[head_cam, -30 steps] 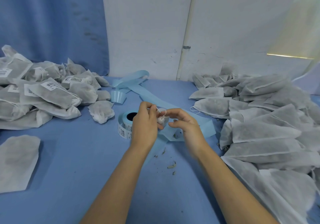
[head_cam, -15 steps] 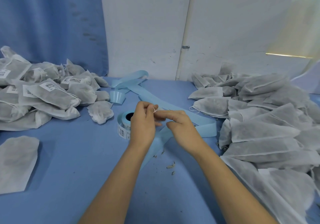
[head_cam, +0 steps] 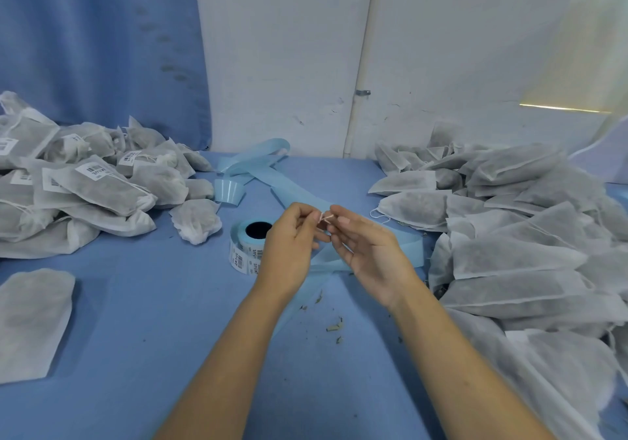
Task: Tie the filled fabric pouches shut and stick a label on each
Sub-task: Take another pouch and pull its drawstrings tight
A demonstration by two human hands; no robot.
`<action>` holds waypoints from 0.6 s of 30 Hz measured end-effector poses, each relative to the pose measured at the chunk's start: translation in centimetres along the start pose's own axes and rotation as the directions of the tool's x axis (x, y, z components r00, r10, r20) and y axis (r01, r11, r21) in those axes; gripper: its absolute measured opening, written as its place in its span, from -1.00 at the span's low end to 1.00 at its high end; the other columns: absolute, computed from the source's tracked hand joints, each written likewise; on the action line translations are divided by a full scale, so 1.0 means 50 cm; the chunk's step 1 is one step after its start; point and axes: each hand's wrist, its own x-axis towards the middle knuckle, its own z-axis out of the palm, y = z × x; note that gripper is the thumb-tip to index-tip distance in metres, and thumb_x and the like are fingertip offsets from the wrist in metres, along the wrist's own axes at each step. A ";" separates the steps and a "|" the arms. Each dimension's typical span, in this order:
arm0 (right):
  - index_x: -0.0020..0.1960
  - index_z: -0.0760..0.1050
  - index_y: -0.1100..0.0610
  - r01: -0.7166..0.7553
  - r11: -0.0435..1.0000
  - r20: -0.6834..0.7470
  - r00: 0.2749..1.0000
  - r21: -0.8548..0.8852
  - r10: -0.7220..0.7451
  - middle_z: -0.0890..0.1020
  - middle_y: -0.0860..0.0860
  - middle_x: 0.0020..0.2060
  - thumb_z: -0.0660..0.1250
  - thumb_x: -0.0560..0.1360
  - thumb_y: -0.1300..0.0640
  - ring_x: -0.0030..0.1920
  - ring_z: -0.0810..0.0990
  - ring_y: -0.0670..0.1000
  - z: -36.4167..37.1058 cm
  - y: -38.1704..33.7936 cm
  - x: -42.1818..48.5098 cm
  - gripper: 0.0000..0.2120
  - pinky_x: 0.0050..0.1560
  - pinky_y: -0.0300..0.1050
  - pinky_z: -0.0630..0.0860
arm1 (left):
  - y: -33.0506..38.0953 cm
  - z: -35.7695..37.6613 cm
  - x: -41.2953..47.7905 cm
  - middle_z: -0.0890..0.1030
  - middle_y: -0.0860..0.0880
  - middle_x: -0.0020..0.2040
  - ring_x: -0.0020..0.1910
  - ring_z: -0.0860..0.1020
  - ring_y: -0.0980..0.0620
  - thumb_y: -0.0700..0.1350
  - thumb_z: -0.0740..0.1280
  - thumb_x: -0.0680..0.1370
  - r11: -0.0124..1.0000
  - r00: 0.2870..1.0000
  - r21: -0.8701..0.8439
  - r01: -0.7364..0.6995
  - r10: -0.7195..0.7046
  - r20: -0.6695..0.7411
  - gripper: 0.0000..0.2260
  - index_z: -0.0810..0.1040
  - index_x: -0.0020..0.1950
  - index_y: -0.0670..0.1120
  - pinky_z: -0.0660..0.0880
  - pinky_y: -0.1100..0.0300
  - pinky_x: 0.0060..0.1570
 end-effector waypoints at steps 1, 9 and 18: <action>0.01 0.60 0.15 0.007 1.000 -0.027 1.000 0.025 -0.006 0.70 0.00 -0.17 0.32 0.46 0.28 -0.13 0.65 -0.11 0.001 0.003 0.001 -0.84 -0.07 -0.32 0.56 | -0.001 0.001 -0.002 0.64 0.02 -0.20 -0.23 0.61 0.15 -0.18 0.21 0.62 1.000 1.000 0.027 -0.007 0.006 0.016 -0.85 0.51 -0.12 -0.03 0.52 0.32 -0.22; 0.08 0.52 0.17 0.090 0.987 -0.110 0.991 0.132 -0.076 0.67 0.01 -0.26 0.28 0.52 0.36 -0.19 0.67 -0.06 -0.006 -0.003 0.001 -0.81 -0.11 -0.28 0.58 | -0.006 -0.004 -0.006 0.62 0.05 -0.16 -0.26 0.58 0.24 -0.17 0.19 0.63 0.981 0.997 0.187 -0.054 0.041 0.070 -0.86 0.53 0.00 -0.14 0.50 0.33 -0.15; 0.12 0.50 0.10 0.071 0.996 -0.112 0.992 0.050 -0.065 0.67 -0.02 -0.22 0.31 0.52 0.31 -0.16 0.65 -0.06 -0.006 0.002 0.002 -0.77 -0.21 -0.31 0.48 | -0.004 -0.006 -0.007 0.62 0.03 -0.16 -0.25 0.58 0.19 -0.18 0.18 0.63 0.973 0.997 0.222 -0.058 0.046 0.059 -0.87 0.52 0.01 -0.15 0.54 0.14 -0.07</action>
